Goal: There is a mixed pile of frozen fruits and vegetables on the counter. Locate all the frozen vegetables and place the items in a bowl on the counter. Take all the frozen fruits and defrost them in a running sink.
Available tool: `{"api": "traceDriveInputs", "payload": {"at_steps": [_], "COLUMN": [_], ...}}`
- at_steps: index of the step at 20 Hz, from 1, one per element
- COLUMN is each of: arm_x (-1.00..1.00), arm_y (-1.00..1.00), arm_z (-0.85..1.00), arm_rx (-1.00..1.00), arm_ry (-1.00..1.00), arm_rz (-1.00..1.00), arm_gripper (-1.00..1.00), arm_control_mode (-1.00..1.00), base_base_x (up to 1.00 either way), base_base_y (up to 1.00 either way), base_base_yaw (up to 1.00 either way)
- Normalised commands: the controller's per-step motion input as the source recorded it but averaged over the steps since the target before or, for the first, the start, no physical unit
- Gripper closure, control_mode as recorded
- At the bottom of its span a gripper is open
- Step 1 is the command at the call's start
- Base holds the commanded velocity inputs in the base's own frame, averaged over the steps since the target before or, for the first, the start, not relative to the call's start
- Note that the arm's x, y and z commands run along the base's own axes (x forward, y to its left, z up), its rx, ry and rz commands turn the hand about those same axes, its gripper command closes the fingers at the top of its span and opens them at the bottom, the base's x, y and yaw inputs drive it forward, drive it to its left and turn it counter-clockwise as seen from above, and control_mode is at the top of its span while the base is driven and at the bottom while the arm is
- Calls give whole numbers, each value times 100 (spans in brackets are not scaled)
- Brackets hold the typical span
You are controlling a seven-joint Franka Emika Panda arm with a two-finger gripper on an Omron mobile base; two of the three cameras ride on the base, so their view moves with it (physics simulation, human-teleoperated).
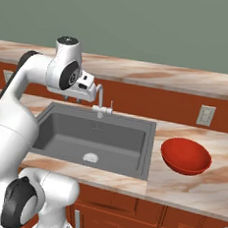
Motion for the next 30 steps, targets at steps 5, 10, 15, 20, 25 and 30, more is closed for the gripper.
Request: {"api": "traceDriveInputs", "payload": {"at_steps": [5,10,15,20,25,30], "arm_x": [2,6,2,2,13,12], "arm_y": [23,76,94,95,92,100], "arm_z": [0,-4,-18,-31,-28,-43], "arm_rx": [0,-1,-1,-3,-4,-9], "arm_ry": [2,1,5,12,17,19], "arm_rz": [0,-8,-11,-4,-1,0], "arm_gripper": [-100,-100,-100,-100,-100,-100], "arm_control_mode": [-100,-100,-100,-100,-100,-100], "base_base_x": [0,0,0,0,0,0], "base_base_y": [0,0,0,0,0,0], "base_base_yaw": [0,0,0,0,0,0]}}
